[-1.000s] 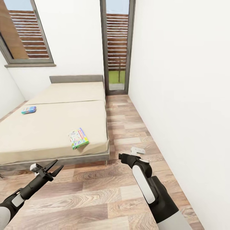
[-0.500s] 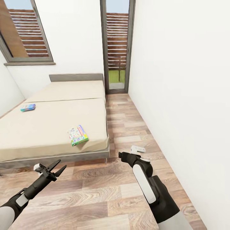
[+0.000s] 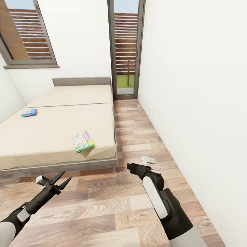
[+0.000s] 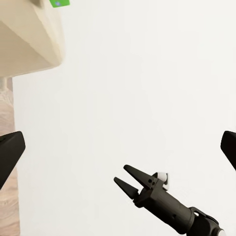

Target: Put all the toys in the child's room - the three board games (two on the bed and one on the table), the two jigsaw puzzles on the table, and the tennis ball on the table - inside the toy box on the table in the child's room.

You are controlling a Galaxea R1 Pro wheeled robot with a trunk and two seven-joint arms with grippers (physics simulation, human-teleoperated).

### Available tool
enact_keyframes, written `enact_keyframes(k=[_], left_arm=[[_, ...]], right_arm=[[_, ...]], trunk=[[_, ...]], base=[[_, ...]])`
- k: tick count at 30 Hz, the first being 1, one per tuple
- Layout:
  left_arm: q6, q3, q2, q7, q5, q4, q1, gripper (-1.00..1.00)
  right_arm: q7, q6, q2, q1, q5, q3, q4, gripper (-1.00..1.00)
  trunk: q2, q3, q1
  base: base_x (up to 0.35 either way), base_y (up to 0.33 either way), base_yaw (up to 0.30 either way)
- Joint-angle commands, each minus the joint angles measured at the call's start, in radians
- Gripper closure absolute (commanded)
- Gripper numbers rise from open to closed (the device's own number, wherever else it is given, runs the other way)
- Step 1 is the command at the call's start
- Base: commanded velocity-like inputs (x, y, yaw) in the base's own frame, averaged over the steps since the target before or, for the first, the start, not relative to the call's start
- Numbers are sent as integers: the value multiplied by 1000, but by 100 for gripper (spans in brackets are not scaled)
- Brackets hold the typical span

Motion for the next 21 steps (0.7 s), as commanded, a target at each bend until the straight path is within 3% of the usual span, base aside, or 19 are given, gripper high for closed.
enact_keyframes(k=[1,21], left_arm=[[10,-5,0,-4,6,0,0,-100],[8,-1,4,-6,6,0,0,-100]], right_arm=[[-10,1,0,-1,-10,1,-1,-100],[-10,1,0,-1,-10,1,-1,-100]], trunk=[[-8,-4,4],[-148,-67,80]], base=[[0,0,0],[0,0,0]])
